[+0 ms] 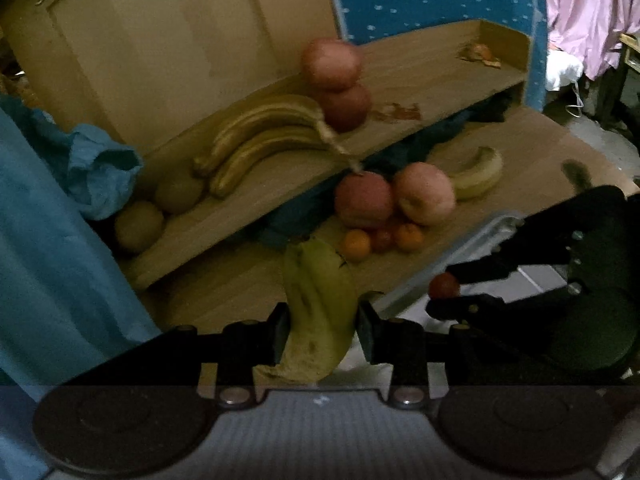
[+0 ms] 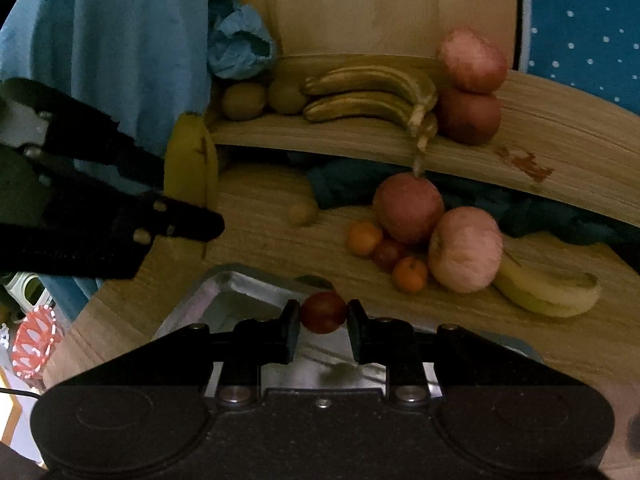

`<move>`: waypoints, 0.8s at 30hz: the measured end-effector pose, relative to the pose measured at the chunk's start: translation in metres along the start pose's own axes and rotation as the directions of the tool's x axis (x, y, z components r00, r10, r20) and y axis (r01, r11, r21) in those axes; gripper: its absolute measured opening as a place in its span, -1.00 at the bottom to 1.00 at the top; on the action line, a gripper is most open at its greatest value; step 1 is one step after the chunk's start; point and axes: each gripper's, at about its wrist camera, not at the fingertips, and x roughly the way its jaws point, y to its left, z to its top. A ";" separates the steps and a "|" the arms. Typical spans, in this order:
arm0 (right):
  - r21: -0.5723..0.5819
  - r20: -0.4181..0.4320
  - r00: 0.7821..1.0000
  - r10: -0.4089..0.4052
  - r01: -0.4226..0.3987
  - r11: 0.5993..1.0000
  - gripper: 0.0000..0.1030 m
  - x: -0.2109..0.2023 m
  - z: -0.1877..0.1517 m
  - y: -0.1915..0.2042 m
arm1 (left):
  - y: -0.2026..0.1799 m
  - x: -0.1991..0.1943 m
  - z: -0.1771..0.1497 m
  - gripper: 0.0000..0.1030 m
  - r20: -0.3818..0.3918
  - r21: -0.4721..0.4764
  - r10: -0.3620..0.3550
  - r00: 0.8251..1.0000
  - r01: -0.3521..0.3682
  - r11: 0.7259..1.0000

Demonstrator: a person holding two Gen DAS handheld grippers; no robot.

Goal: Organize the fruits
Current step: 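Close the left tool on the banana while the right tool closes on the cherry tomato, then lower the banana into the tray with the left tool while the right tool releases the tomato there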

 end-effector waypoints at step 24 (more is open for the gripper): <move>0.114 -0.066 0.991 -0.114 0.121 0.986 -0.48 -0.031 -0.050 -0.037 | -0.078 0.022 -0.006 -0.23 -0.071 0.128 -0.137 0.988 0.145 0.981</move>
